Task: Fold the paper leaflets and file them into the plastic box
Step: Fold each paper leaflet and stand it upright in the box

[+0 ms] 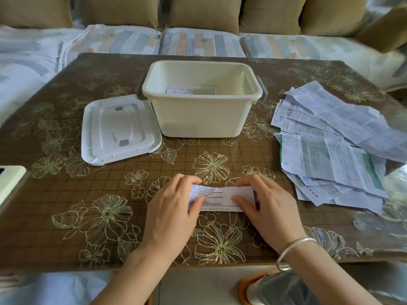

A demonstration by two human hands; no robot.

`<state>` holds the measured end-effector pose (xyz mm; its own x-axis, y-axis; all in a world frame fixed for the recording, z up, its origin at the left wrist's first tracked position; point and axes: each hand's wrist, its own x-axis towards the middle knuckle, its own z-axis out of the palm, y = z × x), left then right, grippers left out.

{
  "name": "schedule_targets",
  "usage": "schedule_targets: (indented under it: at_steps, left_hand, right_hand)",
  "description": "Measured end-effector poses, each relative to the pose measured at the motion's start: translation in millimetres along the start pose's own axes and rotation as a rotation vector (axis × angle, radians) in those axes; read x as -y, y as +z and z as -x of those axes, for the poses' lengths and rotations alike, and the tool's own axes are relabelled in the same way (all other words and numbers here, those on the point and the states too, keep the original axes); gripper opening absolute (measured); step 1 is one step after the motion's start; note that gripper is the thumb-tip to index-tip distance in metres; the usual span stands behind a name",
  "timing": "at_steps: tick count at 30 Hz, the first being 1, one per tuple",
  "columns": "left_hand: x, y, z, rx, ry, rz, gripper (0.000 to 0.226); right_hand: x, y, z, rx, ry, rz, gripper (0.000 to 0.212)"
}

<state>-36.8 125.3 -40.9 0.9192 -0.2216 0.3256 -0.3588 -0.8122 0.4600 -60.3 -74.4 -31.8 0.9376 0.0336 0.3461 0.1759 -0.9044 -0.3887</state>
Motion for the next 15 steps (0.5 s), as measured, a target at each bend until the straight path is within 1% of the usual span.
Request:
schedule_targets:
  at_steps: [2, 5, 8, 11, 13, 15]
  left_hand:
    - [-0.6, 0.3, 1.3, -0.021, 0.014, -0.018, 0.04]
    - [-2.0, -0.7, 2.3, -0.079, 0.06, -0.088, 0.041]
    - [-6.0, -1.8, 1.9, -0.109, 0.106, -0.162, 0.033]
    - [-10.0, 1.4, 2.3, -0.095, 0.149, -0.164, 0.022]
    - [-11.3, 3.1, 2.5, -0.066, 0.145, -0.136, 0.023]
    - [-9.3, 4.2, 1.7, -0.05, 0.113, -0.088, 0.023]
  right_hand:
    - [1.5, -0.2, -1.1, 0.022, 0.014, 0.016, 0.022]
    - [2.8, -1.5, -4.6, 0.062, 0.04, 0.055, 0.021]
    - [5.1, -6.6, -13.9, 0.14, 0.064, 0.097, 0.018]
    - [5.9, -14.6, -24.2, 0.211, 0.087, 0.085, 0.016]
    - [7.7, -19.8, -29.4, 0.306, 0.118, 0.086, 0.025]
    - [10.0, -23.1, -34.3, 0.412, 0.149, 0.126, 0.04]
